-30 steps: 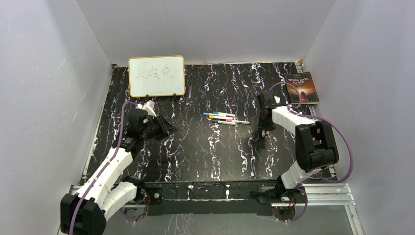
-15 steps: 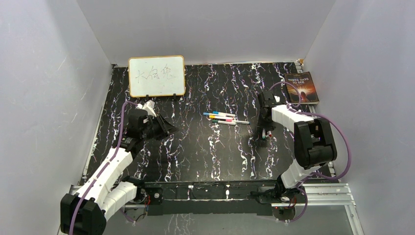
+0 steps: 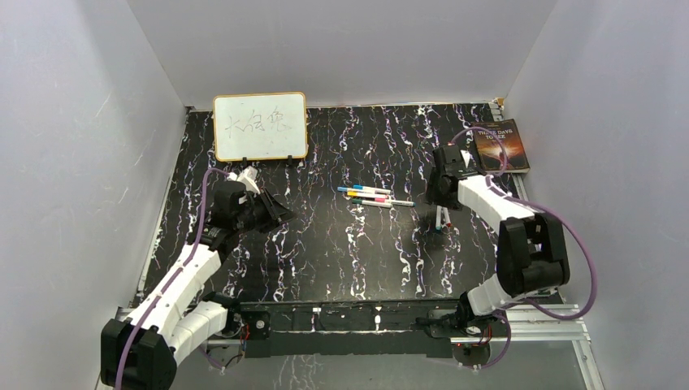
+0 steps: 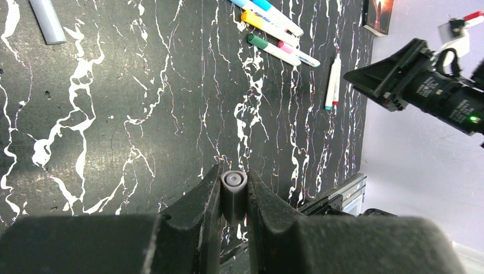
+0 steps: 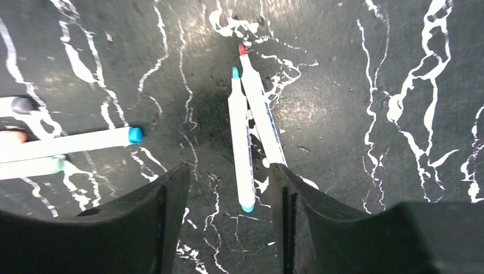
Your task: Open the pen caps
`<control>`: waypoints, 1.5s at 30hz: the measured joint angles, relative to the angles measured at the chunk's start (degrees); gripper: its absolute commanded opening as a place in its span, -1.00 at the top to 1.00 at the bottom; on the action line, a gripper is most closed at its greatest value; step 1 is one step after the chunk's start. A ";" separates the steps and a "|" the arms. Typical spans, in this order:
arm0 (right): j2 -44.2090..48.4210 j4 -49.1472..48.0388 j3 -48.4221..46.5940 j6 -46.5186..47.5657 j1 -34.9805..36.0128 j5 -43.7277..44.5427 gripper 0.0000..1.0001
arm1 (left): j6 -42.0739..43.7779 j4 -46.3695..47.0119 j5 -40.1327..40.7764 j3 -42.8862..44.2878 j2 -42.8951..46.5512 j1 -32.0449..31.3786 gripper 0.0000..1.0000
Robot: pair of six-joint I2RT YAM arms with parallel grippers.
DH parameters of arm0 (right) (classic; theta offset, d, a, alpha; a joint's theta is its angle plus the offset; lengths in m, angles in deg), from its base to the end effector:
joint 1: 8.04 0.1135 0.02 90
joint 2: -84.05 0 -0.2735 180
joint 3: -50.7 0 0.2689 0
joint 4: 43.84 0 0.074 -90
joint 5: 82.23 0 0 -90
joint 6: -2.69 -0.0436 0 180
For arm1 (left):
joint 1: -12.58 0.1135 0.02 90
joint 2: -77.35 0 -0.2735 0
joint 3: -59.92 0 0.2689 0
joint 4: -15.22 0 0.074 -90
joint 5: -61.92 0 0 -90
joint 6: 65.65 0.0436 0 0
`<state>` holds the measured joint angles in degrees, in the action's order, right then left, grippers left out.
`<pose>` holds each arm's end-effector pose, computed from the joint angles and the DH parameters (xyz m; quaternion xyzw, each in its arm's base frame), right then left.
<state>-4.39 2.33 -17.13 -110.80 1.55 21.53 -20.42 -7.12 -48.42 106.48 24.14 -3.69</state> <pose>0.3075 0.0414 0.1853 0.1416 0.9624 -0.0556 0.2249 0.2106 -0.0772 0.2457 -0.1219 0.8440 -0.3848 0.3532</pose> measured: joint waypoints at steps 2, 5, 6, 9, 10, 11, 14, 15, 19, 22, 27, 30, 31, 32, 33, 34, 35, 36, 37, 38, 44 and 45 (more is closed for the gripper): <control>2.21 0.24 -0.48 0.07 0.00 -0.11 -0.13 | 0.02 0.00 0.00 0.00 -0.09 0.00 1.00; 5.11 0.37 -1.09 0.02 0.00 -1.40 -0.29 | 0.26 -0.02 0.13 0.00 -0.48 0.00 1.00; 6.25 0.35 -1.09 0.04 0.00 -2.47 -0.34 | 0.44 -0.15 0.33 0.09 -0.79 0.00 1.00; 10.14 -0.11 -1.05 0.57 0.00 -6.86 -0.43 | 1.14 -1.14 1.25 0.74 -2.01 0.00 1.00; 11.21 -0.35 -1.05 0.79 0.00 -8.09 -0.44 | 1.33 -1.44 1.57 1.01 -2.36 0.00 1.00; 12.52 -0.59 -1.05 0.94 0.00 -9.60 -0.45 | 1.53 -1.81 2.01 1.36 -2.75 0.00 1.00; 15.39 -0.87 -1.05 1.03 0.00 -13.70 -0.46 | 2.47 -3.30 3.69 2.75 -4.13 0.00 1.00; 15.87 -0.90 -1.05 1.03 0.00 -14.71 -0.47 | 2.91 -3.85 4.44 3.32 -4.63 0.00 1.00; 17.03 -1.01 -0.04 0.96 0.33 -18.80 -0.47 | 4.96 -5.60 7.39 5.55 -7.50 0.00 0.96; 17.55 -1.25 1.46 0.72 1.03 -20.90 -0.48 | 6.82 -6.12 9.60 6.91 -10.88 0.00 0.95; 18.88 -1.84 4.11 -0.48 3.32 -23.12 -0.48 | 9.31 -6.49 12.52 8.68 -17.99 0.11 0.94; 19.10 -2.08 4.76 -1.14 4.83 -23.74 -0.48 | 10.25 -6.80 13.75 10.47 -22.23 0.33 0.93; 19.12 -2.21 4.96 -1.42 5.35 -23.87 -0.48 | 10.40 -6.86 13.97 11.02 -23.21 0.37 0.92; 19.12 -2.27 5.11 -1.73 5.86 -24.00 -0.48 | 10.73 -7.10 14.40 12.09 -24.79 0.42 0.91; 19.12 -2.29 5.22 -2.01 6.34 -24.11 -0.48 | 10.91 -7.13 14.67 12.87 -26.01 0.42 0.90; 19.12 -2.34 5.25 -2.16 6.71 -24.20 -0.48 | 11.19 -7.08 14.99 13.84 -27.41 0.42 0.88; 19.12 -2.43 5.25 -2.38 7.17 -24.22 -0.48 | 11.37 -6.99 15.13 14.71 -28.68 0.42 0.86; 19.12 -2.58 5.25 -2.51 7.63 -24.22 -0.48 | 11.50 -6.84 15.28 15.39 -29.86 0.42 0.82; 19.12 -2.80 5.25 -2.64 8.04 -24.24 -0.48 | 11.61 -6.78 15.30 15.76 -30.60 0.42 0.81; 19.12 -3.15 5.31 -2.89 8.41 -24.24 -0.48 | 11.74 -6.64 15.34 16.06 -31.28 0.42 0.80; 19.15 -4.37 7.04 -4.04 10.10 -24.24 -0.48 | 12.02 -5.35 15.54 16.39 -34.49 0.42 0.80; 19.15 -4.39 7.30 -4.13 10.34 -24.24 -0.48 | 12.07 -5.27 15.58 16.44 -35.08 0.42 0.80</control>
<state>14.75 -2.06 -9.83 -114.93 11.89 -2.71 -8.36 -12.39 -32.84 122.92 -10.94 -3.28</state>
